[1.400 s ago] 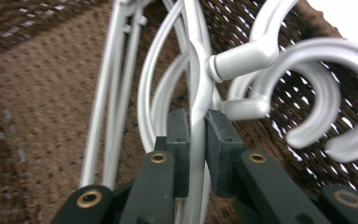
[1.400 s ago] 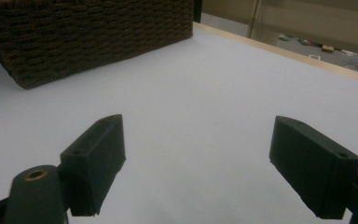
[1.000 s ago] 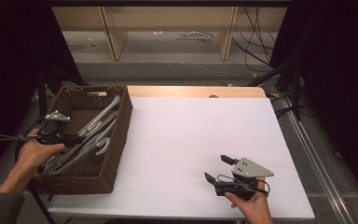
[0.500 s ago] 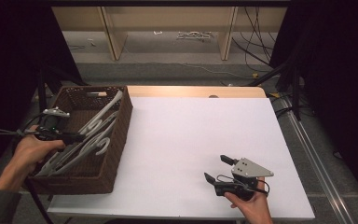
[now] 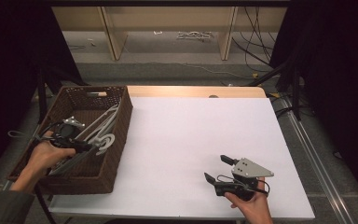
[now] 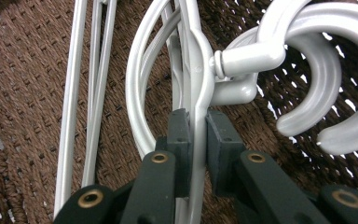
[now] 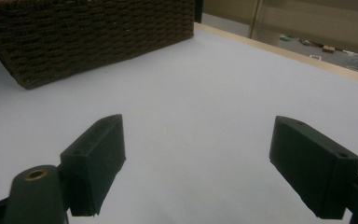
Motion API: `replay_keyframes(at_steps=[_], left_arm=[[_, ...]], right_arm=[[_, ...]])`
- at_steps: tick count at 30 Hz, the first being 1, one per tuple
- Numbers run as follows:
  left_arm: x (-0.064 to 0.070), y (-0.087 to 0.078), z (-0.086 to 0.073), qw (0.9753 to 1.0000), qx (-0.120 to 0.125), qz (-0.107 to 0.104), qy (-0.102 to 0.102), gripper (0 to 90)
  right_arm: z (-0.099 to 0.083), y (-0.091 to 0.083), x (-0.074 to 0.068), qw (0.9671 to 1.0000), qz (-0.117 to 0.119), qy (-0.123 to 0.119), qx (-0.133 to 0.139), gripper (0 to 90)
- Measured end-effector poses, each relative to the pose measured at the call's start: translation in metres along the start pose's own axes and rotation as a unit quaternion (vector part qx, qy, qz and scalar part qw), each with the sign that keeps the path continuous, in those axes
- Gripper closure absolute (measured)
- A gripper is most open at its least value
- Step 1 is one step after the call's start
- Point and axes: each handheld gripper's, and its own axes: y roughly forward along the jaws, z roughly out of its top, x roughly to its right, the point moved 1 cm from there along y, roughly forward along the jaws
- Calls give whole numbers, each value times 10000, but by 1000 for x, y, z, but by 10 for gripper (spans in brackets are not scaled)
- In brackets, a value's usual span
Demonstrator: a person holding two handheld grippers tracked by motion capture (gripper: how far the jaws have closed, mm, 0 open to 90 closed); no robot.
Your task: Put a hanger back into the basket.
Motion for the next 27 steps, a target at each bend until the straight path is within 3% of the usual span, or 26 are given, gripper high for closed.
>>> replay_keyframes(at_steps=[6,7,11,14,16,18,20,22,23,25,27], left_arm=[[0,-4,-4,9999,89,-82,51,804],[0,-4,-4,9998,181,-69,-85,794],[-3,-15,-6,9991,376,-126,-147,787],[-4,-24,-7,9988,463,116,-55,791],[-4,-28,-7,9977,600,267,-158,765],[-4,-30,-8,9967,753,88,-295,745],[-1,-34,-8,9957,876,56,-305,721],[4,-37,-8,9937,1076,-7,-328,682],[5,-41,-9,9938,1094,-39,-190,659],[11,-47,-9,9916,1280,-62,-191,598],[23,-50,-9,9838,1741,-128,-406,532]], right_arm=[[0,0,0,10000,-3,2,-13,192],[0,0,0,10000,-4,-1,-13,192],[0,0,0,10000,-8,3,-8,192],[0,0,0,10000,-6,5,-19,191],[0,-1,0,10000,-42,-23,-63,192],[0,2,0,10000,-7,-12,85,192],[0,-1,0,10000,-50,-17,-62,192],[0,1,0,10000,-33,1,20,192],[0,1,0,10000,-25,2,20,192],[0,0,0,10000,-17,-17,-3,192],[0,2,0,10000,-9,-8,88,191]])
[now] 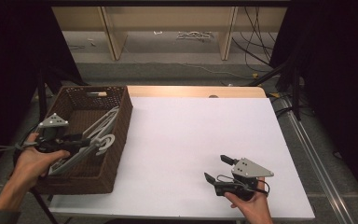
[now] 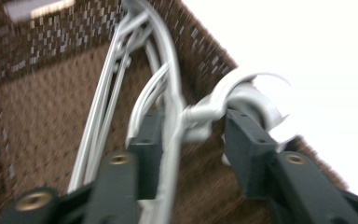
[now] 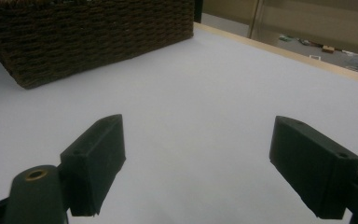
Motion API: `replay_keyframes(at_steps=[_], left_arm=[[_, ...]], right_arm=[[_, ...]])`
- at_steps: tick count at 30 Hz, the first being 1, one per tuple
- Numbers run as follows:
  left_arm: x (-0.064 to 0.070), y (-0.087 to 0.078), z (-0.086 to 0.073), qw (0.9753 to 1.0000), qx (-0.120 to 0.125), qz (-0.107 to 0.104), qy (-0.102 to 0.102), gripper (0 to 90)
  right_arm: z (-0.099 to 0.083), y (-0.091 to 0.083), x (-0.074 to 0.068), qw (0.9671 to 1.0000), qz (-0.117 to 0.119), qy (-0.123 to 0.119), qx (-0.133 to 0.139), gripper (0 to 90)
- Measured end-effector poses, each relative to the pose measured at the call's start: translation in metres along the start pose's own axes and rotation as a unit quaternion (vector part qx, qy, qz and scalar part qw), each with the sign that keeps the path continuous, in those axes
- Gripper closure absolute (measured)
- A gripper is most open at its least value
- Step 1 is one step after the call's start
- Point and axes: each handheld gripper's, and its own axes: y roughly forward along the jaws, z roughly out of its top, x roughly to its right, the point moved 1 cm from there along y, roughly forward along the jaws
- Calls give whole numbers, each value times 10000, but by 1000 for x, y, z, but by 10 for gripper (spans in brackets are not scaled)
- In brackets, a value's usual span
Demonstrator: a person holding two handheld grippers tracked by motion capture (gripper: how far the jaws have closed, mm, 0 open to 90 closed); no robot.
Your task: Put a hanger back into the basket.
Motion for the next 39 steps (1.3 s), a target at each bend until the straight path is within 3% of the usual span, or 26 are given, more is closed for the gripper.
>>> replay_keyframes(at_steps=[5,7,11,13,14,19,23,28,33,39], left_arm=[[21,-10,-2,9990,425,-168,19,464],[29,-12,-3,9974,686,-203,-94,426],[44,-12,-9,9932,1086,-284,-304,385],[51,-11,-11,9896,1336,-365,-401,376],[54,-12,-12,9895,1346,-351,-390,371],[72,-13,-11,9845,1664,-434,-353,338],[88,-9,-13,9825,1775,-501,-271,323],[105,0,-17,9839,1665,-651,-75,283],[119,9,-21,9824,1626,-917,-29,255],[134,16,-26,9788,1782,-1003,58,209]], right_arm=[[0,-1,0,10000,2,-11,-36,191],[1,-1,0,10000,4,-13,-31,191],[1,-2,0,10000,-10,-10,-68,191],[0,-1,0,10000,-29,-4,-44,191],[0,-1,0,10000,-31,-1,-47,191],[1,-1,-1,10000,-25,9,-57,191],[1,-1,-1,10000,-34,13,-34,190],[2,-2,-2,10000,-2,-5,-44,190],[2,-3,-5,9999,53,83,-31,189],[3,-5,-6,10000,47,53,-25,188]])
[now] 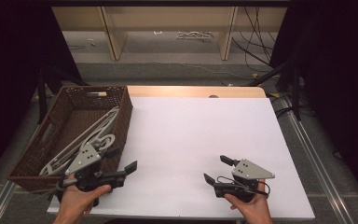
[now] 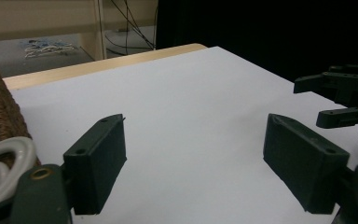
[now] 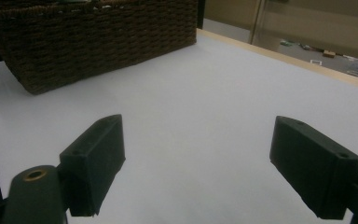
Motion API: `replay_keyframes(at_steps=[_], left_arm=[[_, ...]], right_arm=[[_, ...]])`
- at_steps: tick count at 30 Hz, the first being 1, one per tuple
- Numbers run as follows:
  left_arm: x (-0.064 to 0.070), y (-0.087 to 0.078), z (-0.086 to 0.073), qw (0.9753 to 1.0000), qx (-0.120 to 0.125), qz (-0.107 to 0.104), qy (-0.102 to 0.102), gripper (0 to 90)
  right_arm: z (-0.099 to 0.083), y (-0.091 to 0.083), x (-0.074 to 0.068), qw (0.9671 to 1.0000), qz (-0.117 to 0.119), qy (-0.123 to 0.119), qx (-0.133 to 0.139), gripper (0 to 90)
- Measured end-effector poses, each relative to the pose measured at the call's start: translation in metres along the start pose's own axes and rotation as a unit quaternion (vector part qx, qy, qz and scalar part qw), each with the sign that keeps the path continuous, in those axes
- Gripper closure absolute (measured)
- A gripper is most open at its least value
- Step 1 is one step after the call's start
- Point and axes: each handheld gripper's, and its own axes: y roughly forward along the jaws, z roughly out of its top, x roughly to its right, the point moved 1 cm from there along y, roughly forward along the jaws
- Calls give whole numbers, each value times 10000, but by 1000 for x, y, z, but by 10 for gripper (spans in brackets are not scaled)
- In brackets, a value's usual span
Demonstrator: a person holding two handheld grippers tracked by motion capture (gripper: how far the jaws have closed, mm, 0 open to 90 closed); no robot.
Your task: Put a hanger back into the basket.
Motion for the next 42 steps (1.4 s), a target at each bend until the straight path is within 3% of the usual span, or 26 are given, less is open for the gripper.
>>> replay_keyframes(at_steps=[8,9,15,18,20,23,26,32,36,37,42], left_arm=[[14,9,-15,9993,251,35,284,177],[15,10,-17,9992,276,18,303,177],[19,11,-27,9982,430,55,403,175],[19,12,-35,9979,463,64,441,177],[20,13,-42,9976,464,101,504,177],[19,15,-50,9973,395,176,599,178],[18,16,-52,9975,379,180,562,177],[14,14,-52,9968,446,196,642,179],[13,15,-52,9971,432,164,597,180],[13,15,-52,9970,453,155,607,181],[13,15,-51,9971,444,168,591,182]], right_arm=[[1,-1,-2,10000,34,-6,-1,184],[1,0,-2,9999,17,-56,131,182],[1,-4,-5,10000,-2,6,32,164],[1,-5,-10,9999,50,36,113,161],[2,-7,-12,9999,-13,-97,68,160],[0,-9,-17,9999,96,-19,84,159],[-1,-12,-18,9999,38,-109,128,159],[-4,-18,-22,10000,-7,14,96,159],[-3,-15,-21,9999,35,-34,161,159],[-3,-16,-21,9999,96,-2,46,159],[-2,-17,-19,10000,42,3,77,159]])
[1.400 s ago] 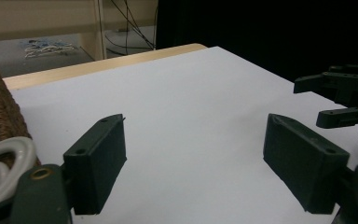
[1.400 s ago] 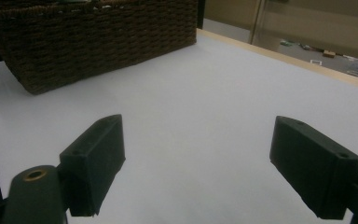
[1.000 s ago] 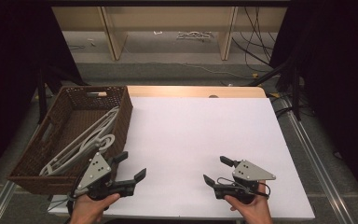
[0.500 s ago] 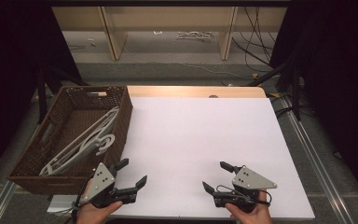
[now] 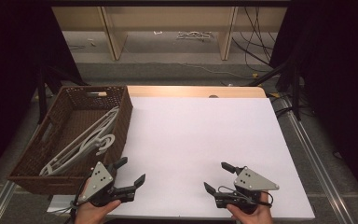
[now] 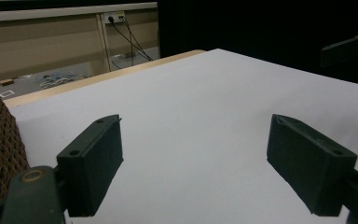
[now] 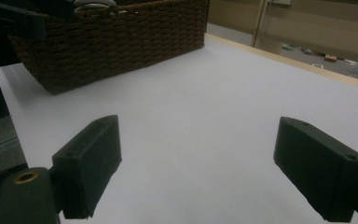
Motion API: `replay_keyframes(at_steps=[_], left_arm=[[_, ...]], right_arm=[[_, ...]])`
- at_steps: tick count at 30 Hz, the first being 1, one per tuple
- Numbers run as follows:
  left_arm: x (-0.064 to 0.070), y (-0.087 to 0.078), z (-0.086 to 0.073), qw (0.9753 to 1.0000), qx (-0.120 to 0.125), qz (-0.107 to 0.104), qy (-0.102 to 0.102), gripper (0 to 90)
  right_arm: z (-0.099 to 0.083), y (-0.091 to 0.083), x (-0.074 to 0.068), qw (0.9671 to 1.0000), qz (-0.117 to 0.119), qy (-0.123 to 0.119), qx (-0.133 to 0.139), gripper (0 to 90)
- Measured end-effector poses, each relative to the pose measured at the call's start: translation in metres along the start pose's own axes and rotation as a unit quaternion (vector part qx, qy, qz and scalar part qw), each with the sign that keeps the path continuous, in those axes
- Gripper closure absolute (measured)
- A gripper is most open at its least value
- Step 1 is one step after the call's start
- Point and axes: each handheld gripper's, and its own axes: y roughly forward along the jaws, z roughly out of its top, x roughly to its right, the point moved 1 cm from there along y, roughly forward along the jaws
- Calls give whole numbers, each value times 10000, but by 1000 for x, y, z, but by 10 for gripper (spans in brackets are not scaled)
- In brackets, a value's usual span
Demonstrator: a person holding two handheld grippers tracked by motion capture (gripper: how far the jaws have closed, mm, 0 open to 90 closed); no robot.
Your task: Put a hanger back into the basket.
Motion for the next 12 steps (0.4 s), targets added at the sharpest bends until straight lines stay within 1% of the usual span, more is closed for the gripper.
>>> replay_keyframes(at_steps=[2,5,10,11,12], left_arm=[[0,0,0,10000,-2,-1,-3,182],[0,0,0,10000,-9,-3,6,182],[0,1,0,10000,7,-31,-15,183],[0,1,0,10000,-16,-21,-13,183],[0,1,0,10000,-1,-41,-11,183]], right_arm=[[0,0,1,10000,-41,-51,68,159],[0,0,0,10000,-25,-26,22,159],[0,0,0,10000,-18,-21,19,159],[0,1,2,9999,-55,-112,81,159],[0,1,1,9999,-50,-101,74,159]])
